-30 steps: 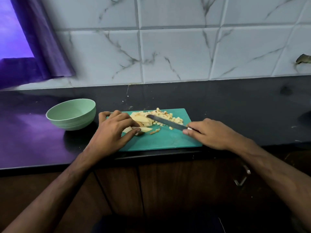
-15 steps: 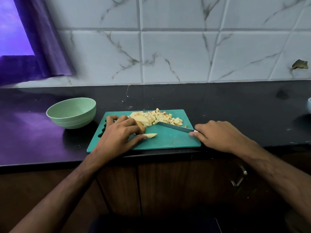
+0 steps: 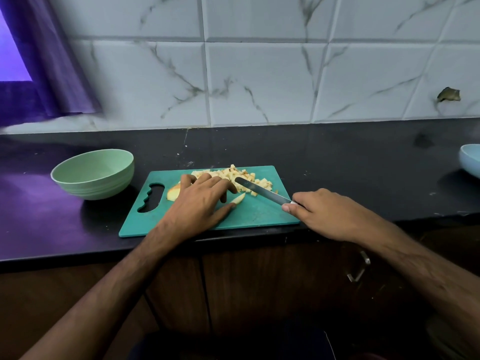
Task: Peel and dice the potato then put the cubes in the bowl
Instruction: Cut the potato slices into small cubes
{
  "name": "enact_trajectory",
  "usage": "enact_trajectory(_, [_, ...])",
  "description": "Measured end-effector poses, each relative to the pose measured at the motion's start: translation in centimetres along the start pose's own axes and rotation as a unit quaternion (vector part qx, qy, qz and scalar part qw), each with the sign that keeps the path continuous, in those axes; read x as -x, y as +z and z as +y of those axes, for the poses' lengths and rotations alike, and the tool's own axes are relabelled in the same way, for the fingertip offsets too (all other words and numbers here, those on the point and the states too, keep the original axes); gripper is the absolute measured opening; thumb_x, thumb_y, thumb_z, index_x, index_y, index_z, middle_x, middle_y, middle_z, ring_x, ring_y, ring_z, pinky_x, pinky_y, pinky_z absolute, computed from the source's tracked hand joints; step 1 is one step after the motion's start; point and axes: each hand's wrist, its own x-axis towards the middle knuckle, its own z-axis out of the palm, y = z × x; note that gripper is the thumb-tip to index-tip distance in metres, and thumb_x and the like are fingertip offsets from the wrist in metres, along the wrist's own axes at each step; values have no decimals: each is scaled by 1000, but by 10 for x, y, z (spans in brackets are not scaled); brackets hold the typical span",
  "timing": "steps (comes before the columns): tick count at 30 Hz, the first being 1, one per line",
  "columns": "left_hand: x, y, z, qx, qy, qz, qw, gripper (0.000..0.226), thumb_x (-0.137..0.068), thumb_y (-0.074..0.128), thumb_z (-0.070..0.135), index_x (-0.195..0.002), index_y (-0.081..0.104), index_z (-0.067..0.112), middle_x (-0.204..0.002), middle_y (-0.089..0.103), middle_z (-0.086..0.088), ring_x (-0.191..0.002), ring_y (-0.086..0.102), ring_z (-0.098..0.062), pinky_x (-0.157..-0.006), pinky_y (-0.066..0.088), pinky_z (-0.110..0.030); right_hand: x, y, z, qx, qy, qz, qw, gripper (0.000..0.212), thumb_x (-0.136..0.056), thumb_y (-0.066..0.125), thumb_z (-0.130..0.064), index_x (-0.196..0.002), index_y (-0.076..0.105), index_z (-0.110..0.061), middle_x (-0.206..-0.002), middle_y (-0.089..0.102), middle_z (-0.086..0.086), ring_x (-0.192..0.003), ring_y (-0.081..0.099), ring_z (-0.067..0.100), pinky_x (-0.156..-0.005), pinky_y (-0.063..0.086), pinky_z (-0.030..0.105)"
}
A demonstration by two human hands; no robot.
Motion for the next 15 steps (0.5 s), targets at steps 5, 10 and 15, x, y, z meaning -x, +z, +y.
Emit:
enact_trajectory(5, [3, -2, -8, 6, 7, -27, 1000, 26, -97, 51, 42, -107, 72, 30, -96, 67, 15, -94, 57, -13, -83, 30, -39, 6, 3, -3, 10, -5, -7, 1000, 36, -107, 28, -53, -81, 40, -33, -82, 54, -8, -70, 53, 8, -57, 36, 23])
enact_trajectory(10, [7, -3, -16, 25, 44, -48, 998, 31, -97, 54, 44, -117, 72, 28, -97, 59, 17, -93, 49, -5, -80, 26, -35, 10, 9, -7, 7, 10, 4, 1000, 36, -106, 28, -55, -92, 51, -31, -89, 61, -9, -75, 60, 10, -62, 50, 28])
enact_trajectory(15, [8, -5, -16, 36, 47, -65, 996, 48, -95, 41, 54, -122, 71, 30, -97, 58, 16, -94, 47, -4, -78, 20, -32, 13, 8, -13, 18, 21, 3, 1000, 42, -106, 27, -57, -93, 55, -29, -89, 62, -8, -78, 61, 10, -72, 57, 36])
